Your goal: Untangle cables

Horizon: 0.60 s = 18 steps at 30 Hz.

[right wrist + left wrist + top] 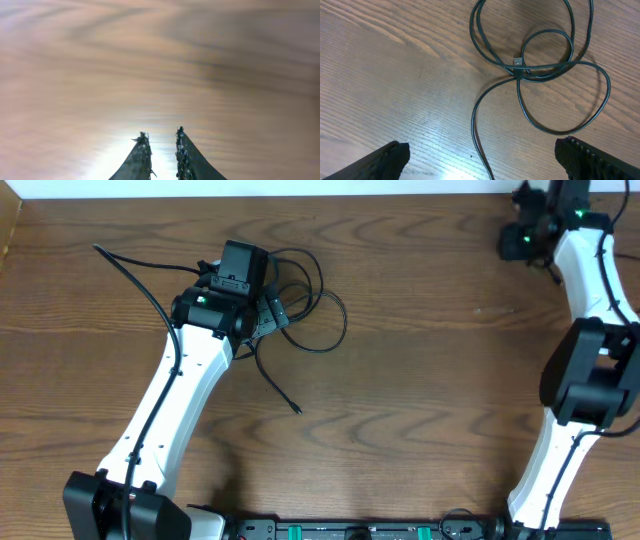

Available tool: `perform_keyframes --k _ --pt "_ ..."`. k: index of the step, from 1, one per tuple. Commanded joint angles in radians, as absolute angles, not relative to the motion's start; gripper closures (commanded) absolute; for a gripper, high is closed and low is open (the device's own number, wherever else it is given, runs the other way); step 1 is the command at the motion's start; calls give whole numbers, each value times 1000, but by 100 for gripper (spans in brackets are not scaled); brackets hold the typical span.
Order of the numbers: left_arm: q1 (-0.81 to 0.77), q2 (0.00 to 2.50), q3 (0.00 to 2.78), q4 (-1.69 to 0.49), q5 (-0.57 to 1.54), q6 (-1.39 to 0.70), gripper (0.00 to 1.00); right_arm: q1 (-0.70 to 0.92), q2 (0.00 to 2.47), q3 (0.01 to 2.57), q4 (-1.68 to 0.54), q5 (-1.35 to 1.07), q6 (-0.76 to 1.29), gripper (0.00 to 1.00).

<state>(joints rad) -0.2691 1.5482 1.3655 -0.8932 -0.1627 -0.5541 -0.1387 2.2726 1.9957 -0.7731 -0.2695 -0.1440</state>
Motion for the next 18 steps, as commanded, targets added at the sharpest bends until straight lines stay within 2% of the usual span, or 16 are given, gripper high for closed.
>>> perform_keyframes --k 1,3,5,6,7,8,11,18 --pt "-265 1535 1373 -897 -166 -567 0 -29 2278 1995 -831 -648 -116 83" --pt "-265 1535 1373 -897 -166 -567 0 37 2278 1995 -856 -645 -106 73" --pt "-265 1535 1373 -897 -166 -566 0 96 2281 1993 -859 -640 -81 53" --pt "-265 1535 1373 -897 -166 -567 0 129 2284 1993 -859 -633 -64 26" --pt "-265 1535 1373 -897 -166 -567 0 157 2285 1993 -860 -619 -47 7" --pt "-265 1535 1373 -897 -166 -566 0 186 2289 1993 -859 -589 -19 1" --pt "-265 1535 1373 -897 -166 -567 0 265 2299 1993 -842 -464 38 1" --pt "-265 1535 1373 -897 -166 -567 0 451 2399 1993 -660 -230 7 1"
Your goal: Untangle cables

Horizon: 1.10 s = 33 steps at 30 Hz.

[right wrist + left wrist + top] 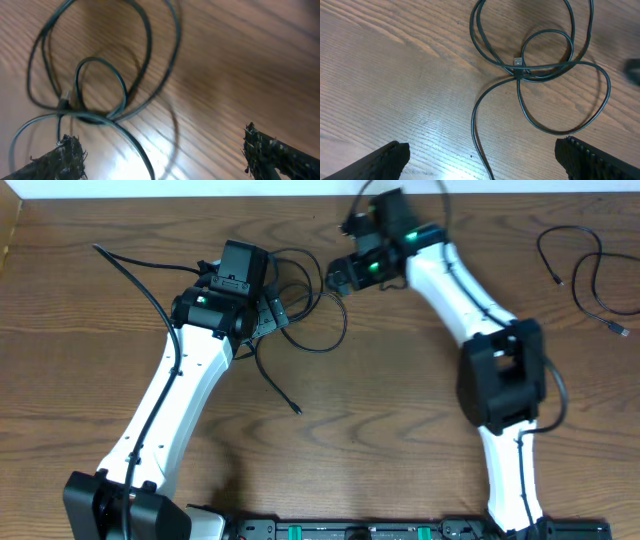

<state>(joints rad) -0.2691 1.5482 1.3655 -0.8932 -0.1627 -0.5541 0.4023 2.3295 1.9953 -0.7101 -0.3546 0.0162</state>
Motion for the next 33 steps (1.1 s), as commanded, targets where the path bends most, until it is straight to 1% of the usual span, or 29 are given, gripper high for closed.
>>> perform_keyframes --k 1,8,13,14,15,16,17,19,21,23,24,26,30,33 --pt "-265 1535 1373 -897 -166 -567 0 461 2412 1993 -640 -230 -11 1" --pt "-265 1535 1373 -897 -166 -567 0 523 2506 1993 -517 -222 -24 1" --pt "-265 1535 1373 -897 -166 -566 0 556 2555 1993 -470 -120 -22 1" --pt "-265 1535 1373 -897 -166 -567 0 563 2556 1993 -467 -104 -15 4" --pt "-265 1535 1373 -897 -166 -567 0 571 2568 1993 -462 -78 -11 14" --pt "-265 1535 1373 -897 -166 -567 0 586 2577 1993 -463 -15 -10 28" --pt "-265 1535 1373 -897 -166 -567 0 595 2584 1993 -463 33 0 37" --pt "-265 1535 1373 -897 -166 -567 0 606 2596 1993 -467 106 7 47" --pt "-265 1535 1373 -897 -166 -567 0 614 2604 1993 -484 157 7 63" --pt "-265 1535 1373 -897 -166 -567 0 615 2605 1993 -521 181 7 84" --pt "-265 1535 1373 -897 -166 -566 0 615 2604 1994 -542 181 10 97" --pt "-265 1535 1373 -897 -166 -567 0 610 2594 1995 -575 182 16 99" --pt "-265 1535 1373 -897 -166 -566 0 582 2562 1996 -738 204 79 99" --pt "-265 1535 1373 -897 -166 -567 0 543 2551 1996 -869 204 82 99"
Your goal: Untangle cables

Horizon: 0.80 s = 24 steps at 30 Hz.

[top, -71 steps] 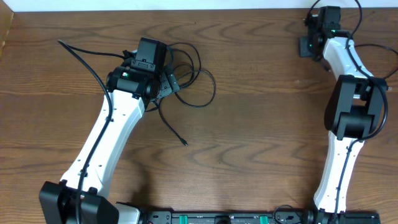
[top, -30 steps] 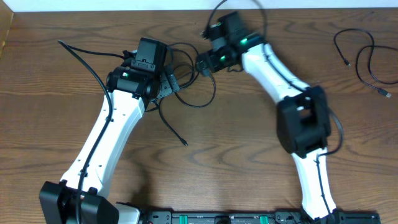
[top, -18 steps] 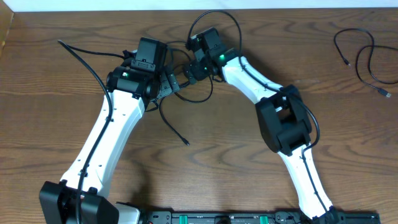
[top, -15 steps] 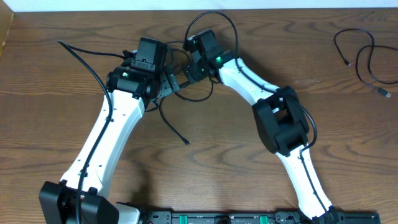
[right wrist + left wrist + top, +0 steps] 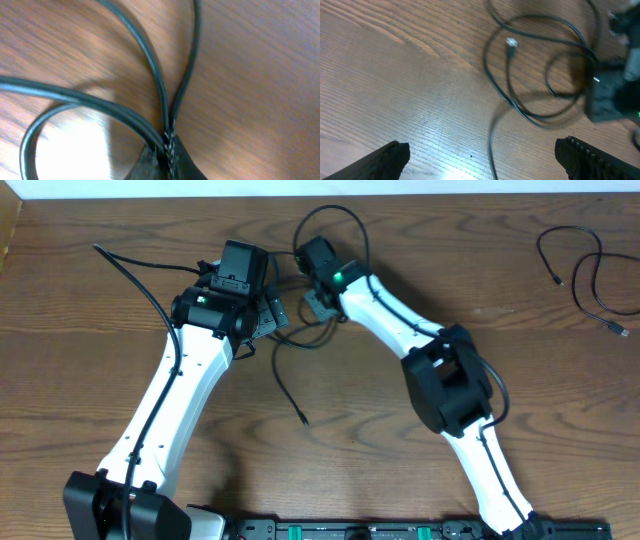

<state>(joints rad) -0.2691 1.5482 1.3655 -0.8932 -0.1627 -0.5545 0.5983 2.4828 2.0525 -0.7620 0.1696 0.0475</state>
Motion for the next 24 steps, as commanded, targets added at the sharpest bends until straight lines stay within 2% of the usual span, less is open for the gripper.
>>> perform_keyframes --k 1,4,9,18,24 --pt "-265 1535 1373 -897 -166 -567 0 525 2550 1996 -918 204 82 99" --pt "-265 1535 1373 -897 -166 -567 0 465 2550 1995 -1054 224 81 99" --pt "-265 1535 1373 -897 -166 -567 0 337 2544 1995 -1171 394 81 99" --pt "-265 1535 1373 -897 -166 -567 0 43 2539 1995 -1216 389 65 99" --pt "-265 1535 1373 -897 -166 -567 0 -83 2539 1995 -1244 382 62 99"
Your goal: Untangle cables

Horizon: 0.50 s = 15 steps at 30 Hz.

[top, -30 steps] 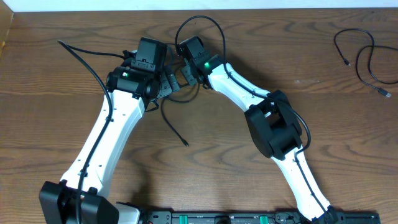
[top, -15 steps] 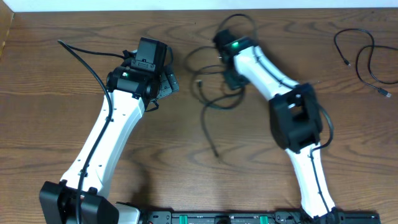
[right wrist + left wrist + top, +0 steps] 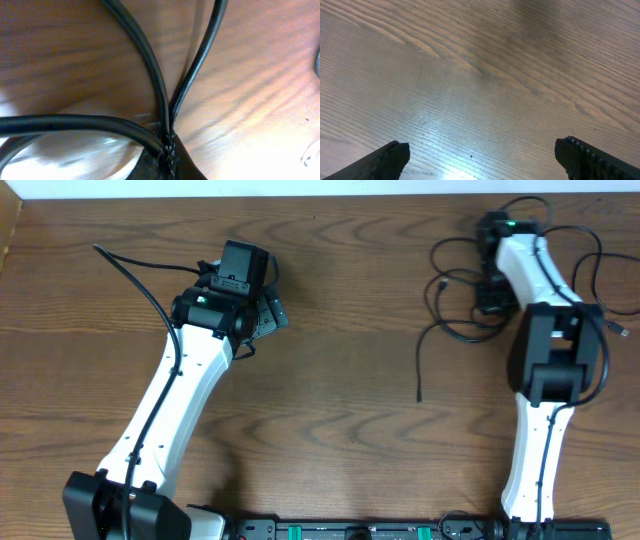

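A black cable (image 3: 419, 375) lies in loose loops at the back right, its tail running toward the table's middle. My right gripper (image 3: 490, 298) is shut on two or three of its strands; in the right wrist view the gripper (image 3: 167, 146) pinches these thick black strands (image 3: 143, 55) just above the wood. A second black cable (image 3: 585, 275) lies at the far right edge, close to the first. My left gripper (image 3: 272, 315) hangs open at the back left; its wrist view shows the gripper (image 3: 480, 160) with fingers (image 3: 390, 156) wide apart over bare wood.
A thin black lead (image 3: 130, 275) runs from the left arm toward the back left corner. The wooden table (image 3: 330, 430) fills the view. The right arm's base stands at the front right.
My right gripper, shut on the cable beside the left gripper, is now at the back right with the cable carried there. The left wrist view no longer shows any cable.
The tangled coil first lay under my open left gripper while the right gripper was shut at the far back right. Then the right gripper stood open over the coil, then shut on its strands. Now it holds them at the back right.
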Available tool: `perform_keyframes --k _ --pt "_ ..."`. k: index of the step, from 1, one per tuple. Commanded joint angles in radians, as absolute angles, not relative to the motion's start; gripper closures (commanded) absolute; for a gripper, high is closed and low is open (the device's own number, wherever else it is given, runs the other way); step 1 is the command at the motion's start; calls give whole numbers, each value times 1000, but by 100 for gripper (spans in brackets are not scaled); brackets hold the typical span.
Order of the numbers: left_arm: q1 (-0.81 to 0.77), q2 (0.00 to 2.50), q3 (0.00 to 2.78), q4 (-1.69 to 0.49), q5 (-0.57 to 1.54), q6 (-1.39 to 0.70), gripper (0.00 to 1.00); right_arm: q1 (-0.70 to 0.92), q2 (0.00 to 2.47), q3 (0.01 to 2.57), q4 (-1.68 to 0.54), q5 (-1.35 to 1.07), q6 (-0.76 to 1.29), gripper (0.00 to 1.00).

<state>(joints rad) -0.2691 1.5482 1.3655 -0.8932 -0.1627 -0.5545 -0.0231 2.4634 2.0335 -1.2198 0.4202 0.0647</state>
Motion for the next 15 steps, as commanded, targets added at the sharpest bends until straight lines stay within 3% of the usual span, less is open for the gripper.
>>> perform_keyframes --k 1,6,15 --pt "-265 1535 1373 -897 -166 -567 0 -95 2539 1995 -1265 382 62 99" --pt "-265 1535 1373 -897 -166 -567 0 -145 2513 1995 -1349 317 113 99" --pt "-265 1535 1373 -897 -166 -567 0 -152 2300 1995 -1331 18 -60 97"
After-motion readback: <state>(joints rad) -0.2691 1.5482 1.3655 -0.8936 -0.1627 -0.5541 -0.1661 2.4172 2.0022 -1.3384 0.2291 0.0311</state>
